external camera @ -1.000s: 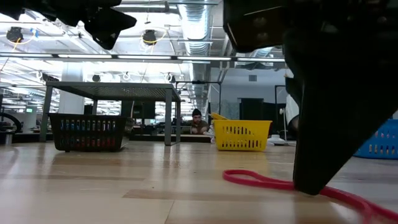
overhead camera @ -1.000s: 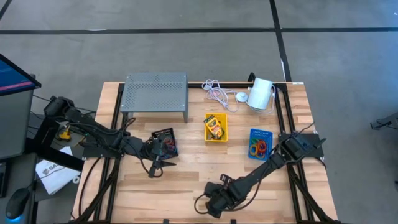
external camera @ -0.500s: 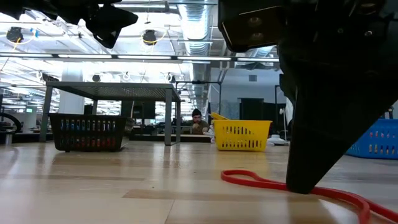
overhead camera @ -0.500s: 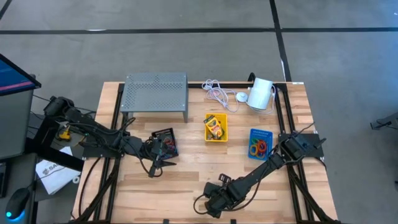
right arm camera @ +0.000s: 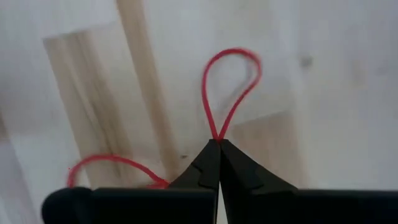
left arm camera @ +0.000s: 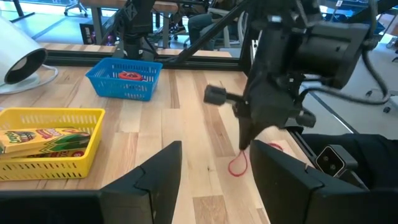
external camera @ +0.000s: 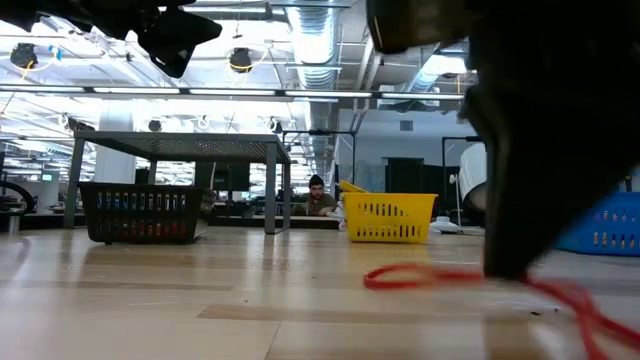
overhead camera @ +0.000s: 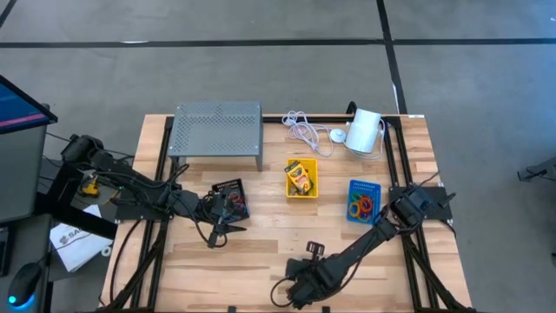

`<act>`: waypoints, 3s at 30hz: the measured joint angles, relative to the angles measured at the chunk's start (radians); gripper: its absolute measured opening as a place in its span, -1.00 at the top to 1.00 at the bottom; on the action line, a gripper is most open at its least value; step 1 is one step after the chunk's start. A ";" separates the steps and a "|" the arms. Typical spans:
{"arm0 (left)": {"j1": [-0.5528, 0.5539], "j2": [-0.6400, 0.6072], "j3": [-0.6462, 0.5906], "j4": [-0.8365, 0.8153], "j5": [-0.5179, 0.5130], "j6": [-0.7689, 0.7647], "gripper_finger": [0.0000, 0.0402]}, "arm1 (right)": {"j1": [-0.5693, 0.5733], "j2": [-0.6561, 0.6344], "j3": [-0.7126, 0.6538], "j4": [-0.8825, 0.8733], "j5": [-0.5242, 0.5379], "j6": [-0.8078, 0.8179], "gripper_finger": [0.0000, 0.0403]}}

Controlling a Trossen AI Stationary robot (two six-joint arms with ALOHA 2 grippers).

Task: Pick & Place Office Desk Supplies
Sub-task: Put the red rubber band into the black bin

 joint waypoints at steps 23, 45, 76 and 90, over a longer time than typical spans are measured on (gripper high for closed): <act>0.018 0.081 0.000 0.023 -0.035 -0.214 0.08 | -0.022 -0.008 0.335 -0.346 0.296 -0.122 1.00; 0.092 0.420 0.033 0.498 0.165 -0.517 0.08 | -0.107 -0.010 0.450 -0.383 0.355 -0.284 1.00; 0.090 0.445 0.072 0.478 0.223 -0.441 0.99 | -0.147 -0.010 0.450 -0.380 0.420 -0.326 1.00; 0.131 0.444 0.072 0.489 0.203 -0.409 1.00 | -0.142 -0.127 0.450 -0.414 0.423 -0.358 0.39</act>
